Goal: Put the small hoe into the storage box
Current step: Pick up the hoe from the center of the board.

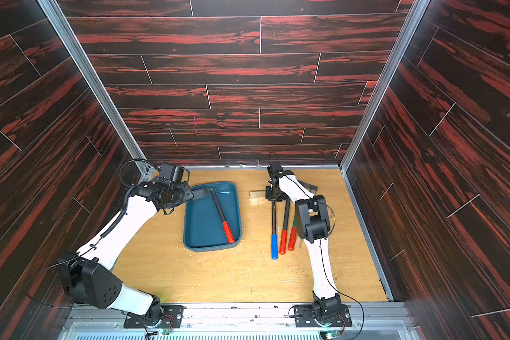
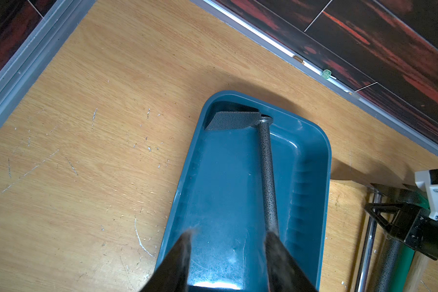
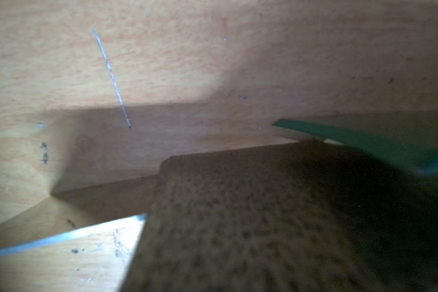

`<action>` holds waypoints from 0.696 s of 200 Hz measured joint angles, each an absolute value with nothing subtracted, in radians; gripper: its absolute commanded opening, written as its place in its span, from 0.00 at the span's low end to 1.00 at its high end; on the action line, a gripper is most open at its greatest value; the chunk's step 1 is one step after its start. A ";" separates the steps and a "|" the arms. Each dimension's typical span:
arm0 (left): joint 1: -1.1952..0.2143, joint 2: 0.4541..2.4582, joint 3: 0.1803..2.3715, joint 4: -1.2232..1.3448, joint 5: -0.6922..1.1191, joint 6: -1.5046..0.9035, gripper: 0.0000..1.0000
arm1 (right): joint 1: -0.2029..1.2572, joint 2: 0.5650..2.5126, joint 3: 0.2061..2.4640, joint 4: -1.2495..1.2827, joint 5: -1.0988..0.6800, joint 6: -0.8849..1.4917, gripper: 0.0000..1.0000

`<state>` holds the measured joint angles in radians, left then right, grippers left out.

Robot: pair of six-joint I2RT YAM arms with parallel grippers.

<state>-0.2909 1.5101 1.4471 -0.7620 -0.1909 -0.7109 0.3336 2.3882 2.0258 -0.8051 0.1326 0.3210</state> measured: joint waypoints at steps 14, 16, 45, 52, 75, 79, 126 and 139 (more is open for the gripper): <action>-0.291 1.510 1.447 -0.762 -0.191 -0.712 0.51 | 0.334 2.388 2.025 -0.803 0.127 0.321 0.13; -0.291 1.510 1.447 -0.762 -0.191 -0.712 0.51 | 0.333 2.388 2.024 -0.802 0.126 0.321 0.13; -0.291 1.510 1.447 -0.762 -0.191 -0.714 0.51 | 0.334 2.372 2.000 -0.793 0.115 0.322 0.12; -0.291 1.510 1.447 -0.762 -0.191 -0.715 0.51 | 0.336 2.367 1.991 -0.794 0.113 0.323 0.12; -0.291 1.510 1.447 -0.762 -0.191 -0.715 0.51 | 0.339 2.348 1.967 -0.800 0.109 0.325 0.11; -0.291 1.510 1.447 -0.762 -0.191 -0.715 0.51 | 0.340 2.344 1.964 -0.801 0.108 0.325 0.11; -0.291 1.510 1.447 -0.762 -0.191 -0.715 0.51 | 0.352 2.287 1.956 -0.817 0.105 0.329 0.09; -0.291 1.510 1.447 -0.762 -0.191 -0.715 0.51 | 0.354 2.267 1.959 -0.820 0.104 0.332 0.09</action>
<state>-0.2909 1.5101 1.4471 -0.7620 -0.1909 -0.7151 0.3538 2.2665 1.9587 -0.8200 0.1036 0.3317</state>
